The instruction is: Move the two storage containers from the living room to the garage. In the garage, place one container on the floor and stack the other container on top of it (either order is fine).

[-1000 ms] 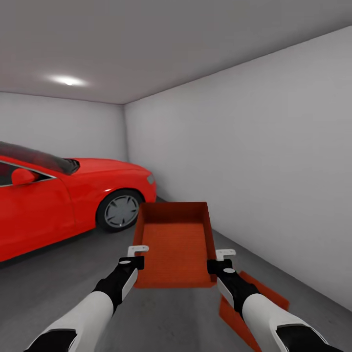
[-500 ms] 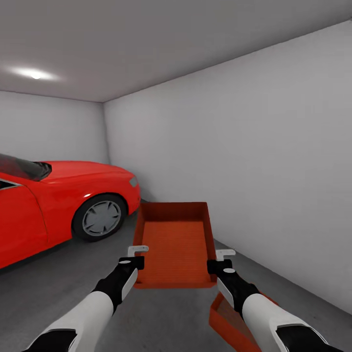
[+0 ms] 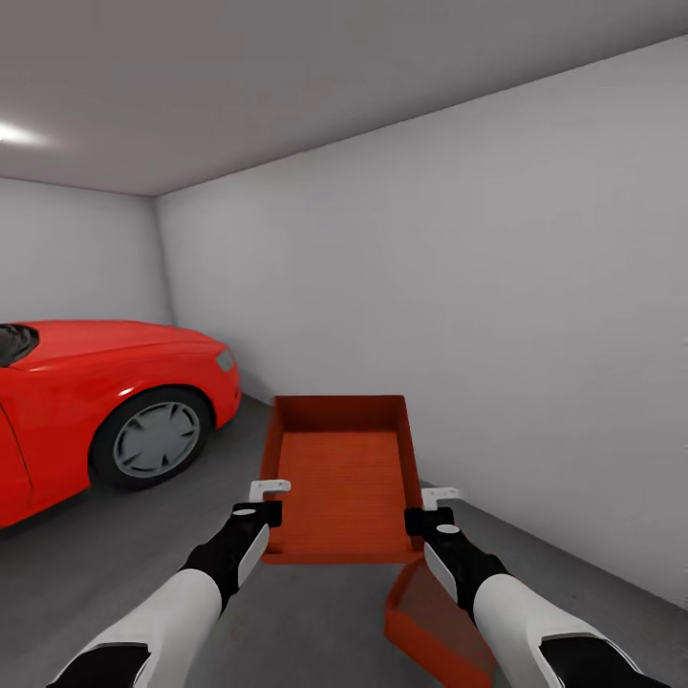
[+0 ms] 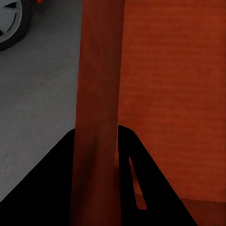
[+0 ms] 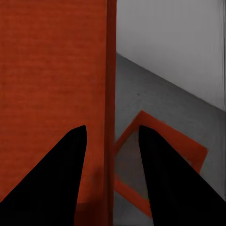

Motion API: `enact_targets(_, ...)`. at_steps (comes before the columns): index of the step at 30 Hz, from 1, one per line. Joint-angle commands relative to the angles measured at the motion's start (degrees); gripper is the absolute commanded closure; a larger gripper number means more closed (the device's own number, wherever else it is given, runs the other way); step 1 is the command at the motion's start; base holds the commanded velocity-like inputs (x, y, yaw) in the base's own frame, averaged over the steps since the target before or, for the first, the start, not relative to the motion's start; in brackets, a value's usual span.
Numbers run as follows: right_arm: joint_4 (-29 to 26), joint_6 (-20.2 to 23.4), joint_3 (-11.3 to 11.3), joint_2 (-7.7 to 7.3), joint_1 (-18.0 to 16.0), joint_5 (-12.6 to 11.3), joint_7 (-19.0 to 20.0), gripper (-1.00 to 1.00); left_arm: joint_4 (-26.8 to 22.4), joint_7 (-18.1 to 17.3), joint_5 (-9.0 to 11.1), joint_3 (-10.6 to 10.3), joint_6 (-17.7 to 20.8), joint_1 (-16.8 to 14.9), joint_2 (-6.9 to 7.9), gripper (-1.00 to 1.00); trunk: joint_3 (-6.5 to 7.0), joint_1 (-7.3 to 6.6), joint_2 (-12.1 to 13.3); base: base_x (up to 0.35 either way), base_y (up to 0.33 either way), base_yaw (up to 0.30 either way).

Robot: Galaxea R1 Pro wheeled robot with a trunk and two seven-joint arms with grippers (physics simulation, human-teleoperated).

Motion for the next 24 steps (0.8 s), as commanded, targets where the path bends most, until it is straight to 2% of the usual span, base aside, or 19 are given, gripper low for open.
enact_targets(1,0.17,0.15,-0.06,0.35,0.02,-0.71,-0.08,1.00,-0.25,-0.14,-0.13,0.20,-4.17,0.01,-0.10,1.00,-0.03,0.04,-0.05,0.277,0.087,-0.240)
enact_targets(24,0.17,0.16,-0.06,0.28,-0.02,-0.71,-0.08,1.00,-0.25,-0.14,-0.08,0.27,-4.16,0.03,-0.10,1.00,-0.03,0.04,-0.05,0.305,0.162,-0.240)
